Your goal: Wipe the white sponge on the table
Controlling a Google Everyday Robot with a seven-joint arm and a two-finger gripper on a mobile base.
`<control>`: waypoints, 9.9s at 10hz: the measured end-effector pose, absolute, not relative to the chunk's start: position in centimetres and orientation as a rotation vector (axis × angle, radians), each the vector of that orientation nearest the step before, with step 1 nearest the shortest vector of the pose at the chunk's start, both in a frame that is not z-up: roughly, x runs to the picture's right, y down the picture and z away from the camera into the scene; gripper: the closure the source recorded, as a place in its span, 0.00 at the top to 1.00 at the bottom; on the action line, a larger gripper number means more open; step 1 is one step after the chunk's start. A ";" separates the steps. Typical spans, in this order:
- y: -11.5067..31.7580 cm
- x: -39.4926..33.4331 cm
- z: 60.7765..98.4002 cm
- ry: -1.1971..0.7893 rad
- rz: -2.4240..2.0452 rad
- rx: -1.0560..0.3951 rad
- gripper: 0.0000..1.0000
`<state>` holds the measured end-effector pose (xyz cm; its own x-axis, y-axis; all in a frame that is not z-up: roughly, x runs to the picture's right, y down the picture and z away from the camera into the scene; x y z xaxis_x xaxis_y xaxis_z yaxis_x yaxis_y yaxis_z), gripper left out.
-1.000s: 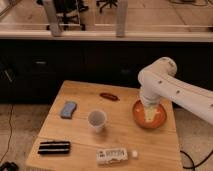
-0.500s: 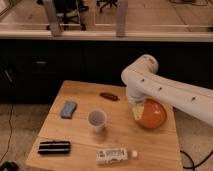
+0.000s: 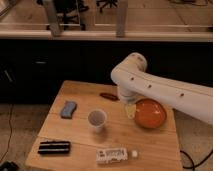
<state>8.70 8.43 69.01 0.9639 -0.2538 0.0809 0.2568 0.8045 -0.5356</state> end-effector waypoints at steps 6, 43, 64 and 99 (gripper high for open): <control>7.9 3.4 68.9 -0.036 -0.416 -0.570 0.80; 7.9 -12.9 78.2 -0.201 -0.932 -0.690 0.80; 10.2 -17.4 84.2 -0.249 -1.049 -0.713 0.80; 14.4 -19.0 89.2 -0.312 -1.074 -0.777 0.40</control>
<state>-18.98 14.39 89.23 0.4653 -0.6680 0.5808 0.8751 0.2487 -0.4151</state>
